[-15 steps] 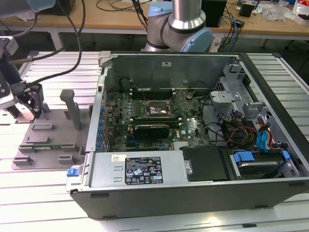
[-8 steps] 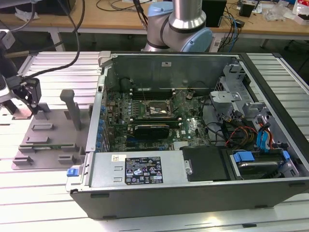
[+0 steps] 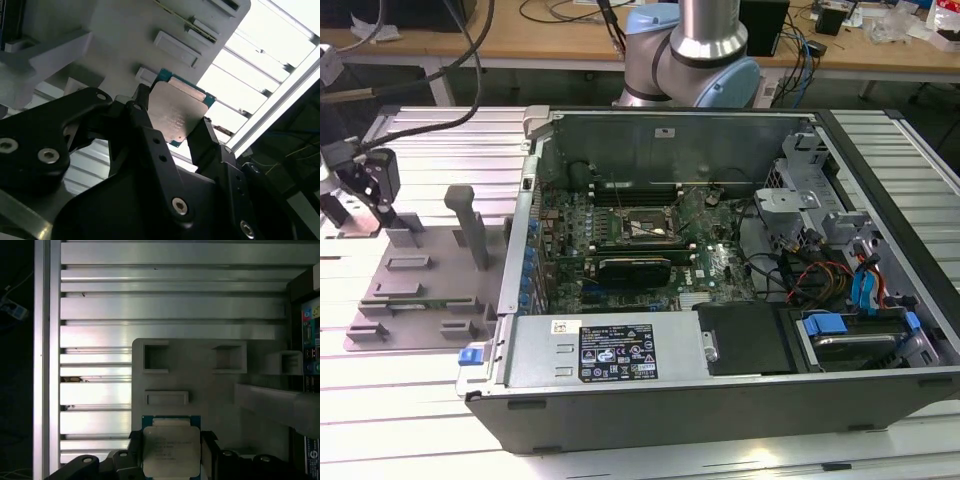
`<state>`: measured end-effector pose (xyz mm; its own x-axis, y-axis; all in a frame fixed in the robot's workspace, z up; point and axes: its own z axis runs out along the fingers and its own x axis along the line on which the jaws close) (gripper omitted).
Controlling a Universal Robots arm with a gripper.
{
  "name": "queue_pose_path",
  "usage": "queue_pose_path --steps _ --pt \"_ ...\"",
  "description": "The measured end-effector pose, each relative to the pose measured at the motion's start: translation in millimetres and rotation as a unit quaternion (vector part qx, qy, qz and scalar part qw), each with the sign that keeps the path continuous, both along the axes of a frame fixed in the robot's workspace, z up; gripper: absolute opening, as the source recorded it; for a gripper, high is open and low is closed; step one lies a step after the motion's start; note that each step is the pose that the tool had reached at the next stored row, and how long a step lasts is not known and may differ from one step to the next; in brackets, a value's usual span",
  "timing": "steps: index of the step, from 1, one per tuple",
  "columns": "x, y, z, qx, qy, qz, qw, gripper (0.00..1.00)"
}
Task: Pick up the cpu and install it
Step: 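Pick up the cpu and move it towards the insertion slot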
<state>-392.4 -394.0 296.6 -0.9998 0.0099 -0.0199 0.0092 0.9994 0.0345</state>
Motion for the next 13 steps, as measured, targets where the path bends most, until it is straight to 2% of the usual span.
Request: queue_pose_path --steps 4,7,12,13 --pt "0.0 0.2 14.6 0.0000 0.0000 0.000 1.0000 0.55" --pt "0.0 0.4 21.7 0.0000 -0.0001 0.000 1.0000 0.55" --pt "0.0 0.5 39.6 0.0000 -0.0001 0.000 1.0000 0.55" --pt "0.0 0.5 41.2 0.0000 -0.0002 0.000 1.0000 0.55"
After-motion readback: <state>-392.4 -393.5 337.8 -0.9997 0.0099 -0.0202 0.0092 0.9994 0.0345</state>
